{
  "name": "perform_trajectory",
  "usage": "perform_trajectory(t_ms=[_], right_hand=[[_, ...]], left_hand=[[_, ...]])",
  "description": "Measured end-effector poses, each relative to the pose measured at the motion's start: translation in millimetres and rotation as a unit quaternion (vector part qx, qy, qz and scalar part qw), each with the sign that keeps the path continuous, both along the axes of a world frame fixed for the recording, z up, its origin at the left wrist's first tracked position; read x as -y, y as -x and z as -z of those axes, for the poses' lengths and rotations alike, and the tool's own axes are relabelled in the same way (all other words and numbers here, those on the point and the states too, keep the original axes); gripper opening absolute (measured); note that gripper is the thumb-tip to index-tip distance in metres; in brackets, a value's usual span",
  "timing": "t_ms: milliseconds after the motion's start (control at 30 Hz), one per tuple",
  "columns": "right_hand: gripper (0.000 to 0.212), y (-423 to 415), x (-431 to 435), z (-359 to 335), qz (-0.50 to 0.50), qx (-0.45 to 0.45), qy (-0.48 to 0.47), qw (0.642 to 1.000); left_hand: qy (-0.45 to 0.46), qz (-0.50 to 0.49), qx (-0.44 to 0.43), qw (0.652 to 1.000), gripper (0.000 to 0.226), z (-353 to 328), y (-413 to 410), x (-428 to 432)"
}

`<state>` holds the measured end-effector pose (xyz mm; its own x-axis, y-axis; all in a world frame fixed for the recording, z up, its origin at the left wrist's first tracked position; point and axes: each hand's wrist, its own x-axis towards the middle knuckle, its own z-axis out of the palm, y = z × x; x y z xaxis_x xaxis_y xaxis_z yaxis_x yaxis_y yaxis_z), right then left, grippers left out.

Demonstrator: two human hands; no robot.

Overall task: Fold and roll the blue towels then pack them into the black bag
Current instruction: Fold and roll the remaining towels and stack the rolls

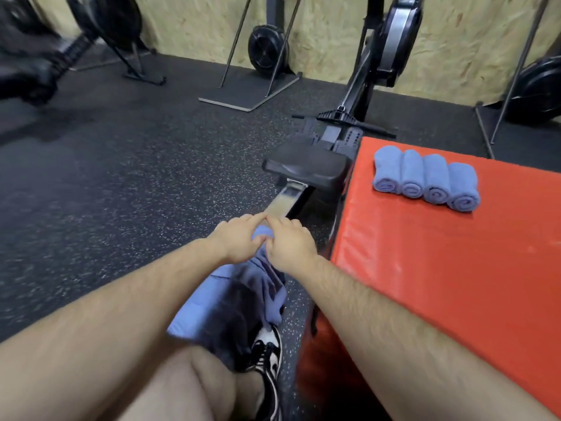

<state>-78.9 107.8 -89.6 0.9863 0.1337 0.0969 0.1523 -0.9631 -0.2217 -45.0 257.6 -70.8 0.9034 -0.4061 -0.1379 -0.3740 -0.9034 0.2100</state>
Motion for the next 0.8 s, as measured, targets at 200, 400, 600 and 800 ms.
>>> perform_trajectory(t_ms=[200,400,600,800], right_hand=[[0.045,-11.4,-44.4,52.5,-0.032,-0.106,0.050,0.993],[0.045,-16.1,-71.3,83.5,-0.048,-0.168,0.020,0.984],[0.026,-23.0,-73.5,87.3,-0.033,-0.112,-0.025,0.993],[0.017,-26.5,-64.4,48.0,-0.014,-0.040,-0.071,0.997]], left_hand=[[-0.100,0.002,-0.132,0.986,0.073,54.5,-15.7,-50.3],[-0.133,0.048,-0.139,0.980,0.053,77.0,-27.1,-65.9],[-0.083,0.011,-0.134,0.987,0.045,87.7,-36.5,-74.5],[-0.026,-0.031,-0.048,0.998,0.012,64.3,-38.0,-70.1]])
